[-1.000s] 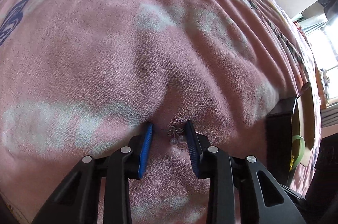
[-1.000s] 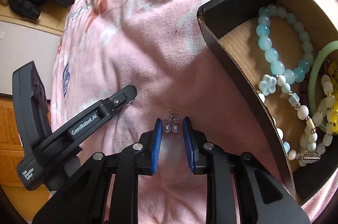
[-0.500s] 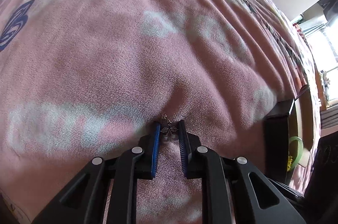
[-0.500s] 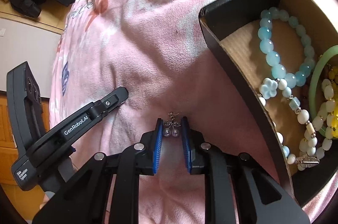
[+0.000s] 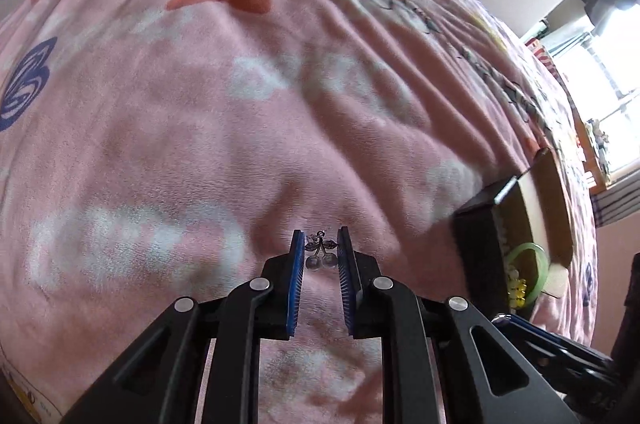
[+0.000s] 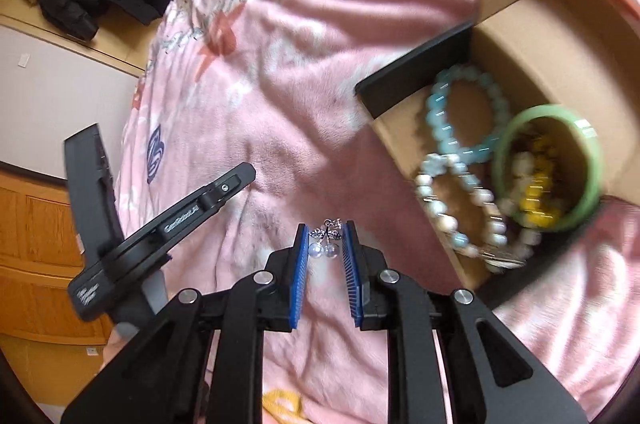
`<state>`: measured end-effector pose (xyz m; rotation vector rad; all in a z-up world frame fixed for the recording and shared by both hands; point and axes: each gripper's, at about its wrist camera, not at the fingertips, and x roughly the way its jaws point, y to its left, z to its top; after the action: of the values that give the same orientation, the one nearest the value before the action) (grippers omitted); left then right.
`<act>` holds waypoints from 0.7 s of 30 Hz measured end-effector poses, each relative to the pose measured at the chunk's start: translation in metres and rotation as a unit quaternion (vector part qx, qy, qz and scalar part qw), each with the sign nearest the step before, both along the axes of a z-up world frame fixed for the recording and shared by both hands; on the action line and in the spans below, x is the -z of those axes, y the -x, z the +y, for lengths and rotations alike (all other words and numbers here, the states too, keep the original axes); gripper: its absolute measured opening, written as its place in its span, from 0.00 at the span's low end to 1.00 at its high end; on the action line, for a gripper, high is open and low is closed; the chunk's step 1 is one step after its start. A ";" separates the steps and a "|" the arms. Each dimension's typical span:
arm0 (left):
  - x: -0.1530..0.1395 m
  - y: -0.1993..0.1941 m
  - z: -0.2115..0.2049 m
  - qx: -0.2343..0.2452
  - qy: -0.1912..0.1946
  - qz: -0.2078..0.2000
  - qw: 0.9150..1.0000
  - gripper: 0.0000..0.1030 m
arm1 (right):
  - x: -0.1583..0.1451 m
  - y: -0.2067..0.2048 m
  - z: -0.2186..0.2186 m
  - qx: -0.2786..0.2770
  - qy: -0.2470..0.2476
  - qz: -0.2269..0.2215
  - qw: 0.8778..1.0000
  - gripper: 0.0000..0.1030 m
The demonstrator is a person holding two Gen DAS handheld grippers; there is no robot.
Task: Organize jewelry
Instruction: 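Carry the earrings over the box and open both tools to drop them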
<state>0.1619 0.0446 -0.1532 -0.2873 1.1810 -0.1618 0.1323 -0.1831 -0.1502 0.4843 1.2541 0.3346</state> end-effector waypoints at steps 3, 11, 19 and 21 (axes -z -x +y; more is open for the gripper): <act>-0.008 0.002 -0.012 0.015 0.002 -0.016 1.000 0.17 | -0.013 0.013 -0.021 0.016 0.007 -0.014 1.000 0.17; -0.050 0.014 -0.063 0.076 0.002 -0.070 0.995 0.17 | -0.034 0.043 -0.070 0.058 0.026 -0.043 0.997 0.17; -0.070 0.015 -0.115 0.111 -0.011 -0.091 0.990 0.17 | -0.050 0.035 -0.100 0.086 0.013 -0.056 0.995 0.17; -0.072 0.016 -0.123 0.123 -0.019 -0.094 0.988 0.17 | -0.056 0.030 -0.107 0.086 0.018 -0.064 0.994 0.18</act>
<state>0.1463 -0.0785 -0.0809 -0.0893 1.0285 -0.3748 0.1018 -0.2904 -0.0942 0.5270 1.0842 0.1938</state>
